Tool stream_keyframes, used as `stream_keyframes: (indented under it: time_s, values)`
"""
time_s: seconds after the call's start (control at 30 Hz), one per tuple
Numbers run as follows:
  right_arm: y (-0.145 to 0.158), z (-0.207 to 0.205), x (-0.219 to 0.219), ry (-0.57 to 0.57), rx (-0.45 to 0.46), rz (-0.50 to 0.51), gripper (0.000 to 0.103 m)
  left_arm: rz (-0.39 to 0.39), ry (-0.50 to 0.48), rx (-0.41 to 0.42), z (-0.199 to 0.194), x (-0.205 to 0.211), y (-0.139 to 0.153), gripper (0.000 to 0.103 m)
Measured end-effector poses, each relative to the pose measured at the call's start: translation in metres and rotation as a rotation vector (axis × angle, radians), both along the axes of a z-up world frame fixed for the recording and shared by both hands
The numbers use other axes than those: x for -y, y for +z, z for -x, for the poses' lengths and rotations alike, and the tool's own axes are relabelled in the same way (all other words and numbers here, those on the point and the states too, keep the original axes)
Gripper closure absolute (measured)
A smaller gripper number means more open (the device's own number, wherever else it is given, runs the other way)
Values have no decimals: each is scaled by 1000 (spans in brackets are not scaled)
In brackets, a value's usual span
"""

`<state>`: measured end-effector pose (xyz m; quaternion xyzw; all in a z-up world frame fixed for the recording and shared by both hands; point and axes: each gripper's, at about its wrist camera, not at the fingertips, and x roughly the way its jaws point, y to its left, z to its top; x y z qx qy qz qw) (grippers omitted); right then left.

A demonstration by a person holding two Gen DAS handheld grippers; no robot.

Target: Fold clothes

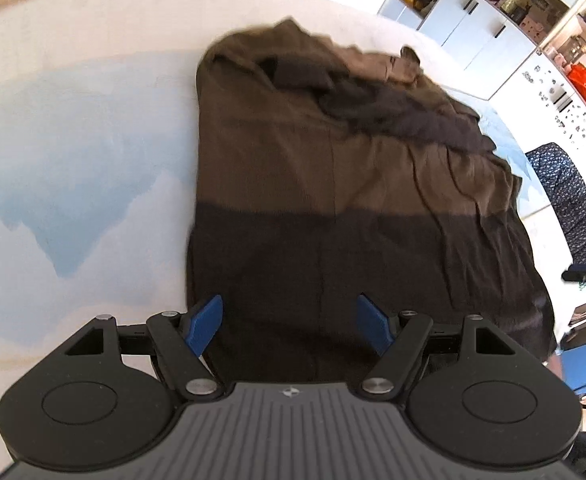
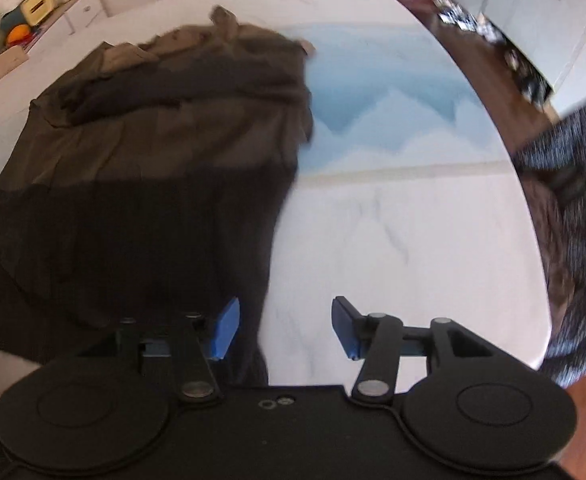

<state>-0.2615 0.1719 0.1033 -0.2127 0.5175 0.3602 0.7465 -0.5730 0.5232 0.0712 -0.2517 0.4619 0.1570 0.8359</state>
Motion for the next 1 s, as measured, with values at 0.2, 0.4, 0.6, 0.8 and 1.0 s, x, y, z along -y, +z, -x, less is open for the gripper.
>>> stream_keyframes:
  time_s: [0.2, 0.4, 0.6, 0.8, 1.0]
  values:
    - [29, -45, -61, 139, 55, -16, 0, -153, -60, 25, -58, -39, 27, 29]
    - [24, -104, -131, 261, 91, -59, 0, -219, -49, 59, -131, -85, 35, 29]
    - [6, -145, -188, 397, 107, -49, 0, -233, -36, -15, -193, -130, 12, 29]
    - [-18, -187, -233, 427, 68, -50, 0, -114, 14, -23, -220, -162, -14, 29]
    - [-40, -204, -261, 441, 32, -65, 0, -80, -28, -29, -229, -158, -28, 23]
